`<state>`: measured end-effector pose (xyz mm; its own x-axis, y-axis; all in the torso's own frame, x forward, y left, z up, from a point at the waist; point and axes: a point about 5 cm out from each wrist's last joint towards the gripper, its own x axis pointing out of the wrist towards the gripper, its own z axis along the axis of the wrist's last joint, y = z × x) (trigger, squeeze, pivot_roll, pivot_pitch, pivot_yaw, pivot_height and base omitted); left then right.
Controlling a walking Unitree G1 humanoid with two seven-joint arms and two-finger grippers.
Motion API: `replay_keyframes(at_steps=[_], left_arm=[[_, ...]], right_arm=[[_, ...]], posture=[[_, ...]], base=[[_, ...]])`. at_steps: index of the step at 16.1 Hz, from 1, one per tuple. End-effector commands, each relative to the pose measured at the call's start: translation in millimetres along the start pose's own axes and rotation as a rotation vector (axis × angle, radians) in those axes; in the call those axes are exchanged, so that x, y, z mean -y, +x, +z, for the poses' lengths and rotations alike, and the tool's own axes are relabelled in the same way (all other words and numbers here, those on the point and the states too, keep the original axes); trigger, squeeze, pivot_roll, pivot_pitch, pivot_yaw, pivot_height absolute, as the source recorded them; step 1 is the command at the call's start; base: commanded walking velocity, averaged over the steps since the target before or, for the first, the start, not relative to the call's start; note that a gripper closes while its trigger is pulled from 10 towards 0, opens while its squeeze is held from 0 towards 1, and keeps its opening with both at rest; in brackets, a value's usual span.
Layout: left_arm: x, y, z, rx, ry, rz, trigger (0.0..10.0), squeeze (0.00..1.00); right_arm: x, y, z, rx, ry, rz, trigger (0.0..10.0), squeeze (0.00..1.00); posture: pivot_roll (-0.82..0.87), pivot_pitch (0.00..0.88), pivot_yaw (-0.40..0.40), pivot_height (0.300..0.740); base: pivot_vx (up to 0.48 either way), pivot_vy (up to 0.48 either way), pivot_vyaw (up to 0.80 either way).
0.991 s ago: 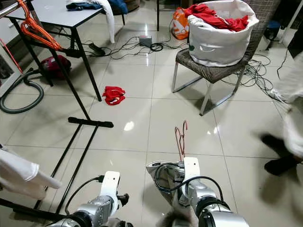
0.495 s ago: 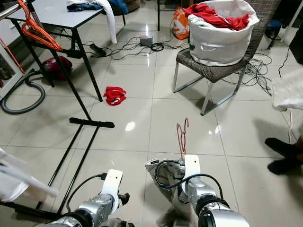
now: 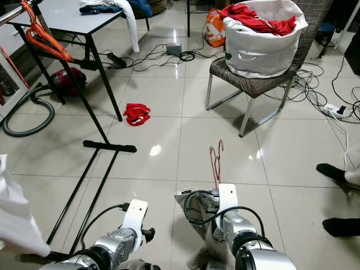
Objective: Hang hanger
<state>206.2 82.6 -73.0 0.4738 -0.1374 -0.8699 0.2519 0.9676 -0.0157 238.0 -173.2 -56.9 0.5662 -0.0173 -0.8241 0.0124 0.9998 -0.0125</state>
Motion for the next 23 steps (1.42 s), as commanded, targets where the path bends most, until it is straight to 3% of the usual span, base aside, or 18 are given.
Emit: replay_keyframes(at_steps=[1,10,12,14,17,23], left_arm=[[-2.7,0.0,3,-0.001,0.034,0.002,10.0,0.00],[-8.3,-0.3,12,0.008,0.142,-0.002,10.0,0.00],[-4.9,-0.6,15,0.011,0.173,-0.080,10.0,0.00],[-5.0,-0.6,15,0.016,0.179,-0.081,10.0,0.00],[-7.5,-0.8,20,0.018,0.271,-0.061,10.0,0.00],[-6.0,-1.1,21,0.011,0.376,-0.088,10.0,0.00]], right_arm=[[-3.4,-0.1,19,0.069,-0.024,0.006,10.0,0.00],[-1.9,-0.1,18,0.064,-0.018,0.001,10.0,0.00],[-0.5,-0.2,16,0.061,-0.016,0.000,10.0,0.00],[0.1,-0.2,16,0.060,-0.022,-0.002,10.0,0.00],[1.8,-0.3,17,0.061,-0.027,-0.007,10.0,0.00],[4.6,-0.5,14,0.058,0.008,-0.016,10.0,0.00]], posture=[[-0.09,0.000,0.099,0.740],[-0.10,0.000,0.098,0.740],[-0.10,0.000,0.097,0.740],[-0.11,0.000,0.098,0.740],[-0.12,0.000,0.100,0.740],[-0.14,0.000,0.118,0.740]], base=[[0.000,0.000,0.00],[0.000,0.000,0.00],[0.000,0.000,0.00],[0.000,0.000,0.00],[0.000,0.000,0.00],[0.000,0.000,0.00]])
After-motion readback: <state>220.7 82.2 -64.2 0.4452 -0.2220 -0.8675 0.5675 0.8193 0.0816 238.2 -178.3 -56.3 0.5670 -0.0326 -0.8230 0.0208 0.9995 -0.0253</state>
